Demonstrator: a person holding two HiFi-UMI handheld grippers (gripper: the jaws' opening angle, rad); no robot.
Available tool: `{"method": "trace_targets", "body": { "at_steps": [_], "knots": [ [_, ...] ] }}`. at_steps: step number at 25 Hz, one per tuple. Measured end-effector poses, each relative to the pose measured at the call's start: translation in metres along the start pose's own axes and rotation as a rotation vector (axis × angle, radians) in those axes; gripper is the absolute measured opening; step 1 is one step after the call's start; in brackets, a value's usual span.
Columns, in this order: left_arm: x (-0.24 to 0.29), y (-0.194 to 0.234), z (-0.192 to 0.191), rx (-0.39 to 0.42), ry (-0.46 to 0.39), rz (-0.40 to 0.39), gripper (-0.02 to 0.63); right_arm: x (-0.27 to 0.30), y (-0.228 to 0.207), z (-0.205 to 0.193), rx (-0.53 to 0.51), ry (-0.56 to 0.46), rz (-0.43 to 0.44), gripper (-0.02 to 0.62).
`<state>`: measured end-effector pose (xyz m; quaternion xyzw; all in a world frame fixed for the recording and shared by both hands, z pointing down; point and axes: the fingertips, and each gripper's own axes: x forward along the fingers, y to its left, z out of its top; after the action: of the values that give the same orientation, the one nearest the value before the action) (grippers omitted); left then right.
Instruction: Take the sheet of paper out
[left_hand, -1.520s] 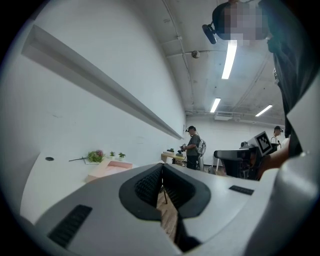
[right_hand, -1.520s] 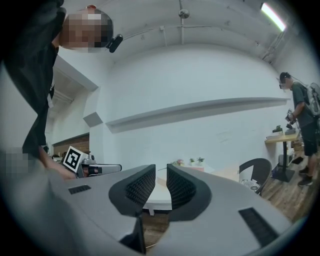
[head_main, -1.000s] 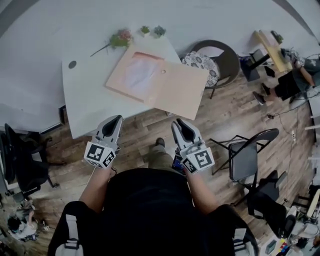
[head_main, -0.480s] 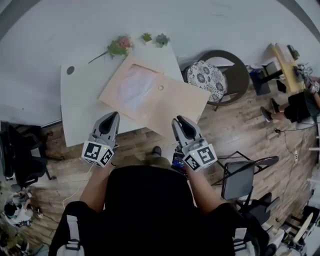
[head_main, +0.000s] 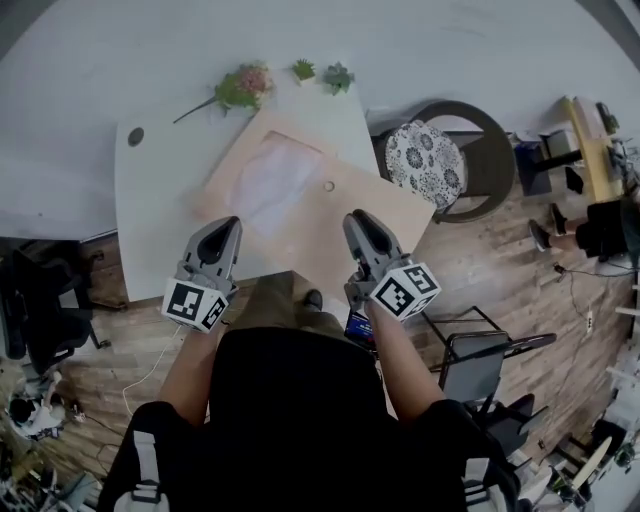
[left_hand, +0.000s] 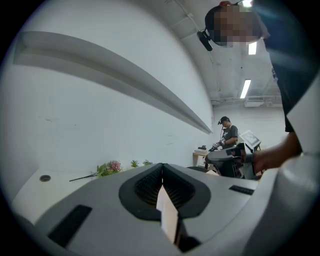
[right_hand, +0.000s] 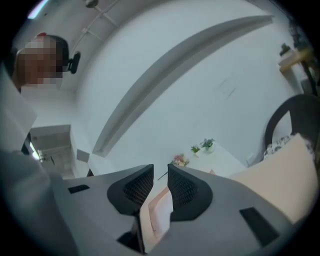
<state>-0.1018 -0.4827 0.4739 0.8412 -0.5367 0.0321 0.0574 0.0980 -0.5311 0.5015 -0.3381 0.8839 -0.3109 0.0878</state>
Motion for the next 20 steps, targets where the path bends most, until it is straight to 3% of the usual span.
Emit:
{"method": "trace_targets", "body": {
  "at_steps": [6, 11, 15, 20],
  "knots": [
    [0.034, 0.024, -0.019, 0.007, 0.034, -0.061, 0.005, 0.053, -0.031, -0.016, 0.299, 0.085, -0.022, 0.110],
    [0.058, 0.046, -0.029, -0.005, 0.047, -0.086, 0.005, 0.097, -0.065, -0.038, 0.431, 0.160, -0.075, 0.114],
    [0.067, 0.051, -0.046, -0.042, 0.089, -0.121, 0.005, 0.115, -0.100, -0.066, 0.561, 0.219, -0.191, 0.118],
    [0.081, 0.055, -0.065, -0.099, 0.118, -0.151, 0.005, 0.135, -0.131, -0.093, 0.618, 0.290, -0.252, 0.124]
  ]
}}
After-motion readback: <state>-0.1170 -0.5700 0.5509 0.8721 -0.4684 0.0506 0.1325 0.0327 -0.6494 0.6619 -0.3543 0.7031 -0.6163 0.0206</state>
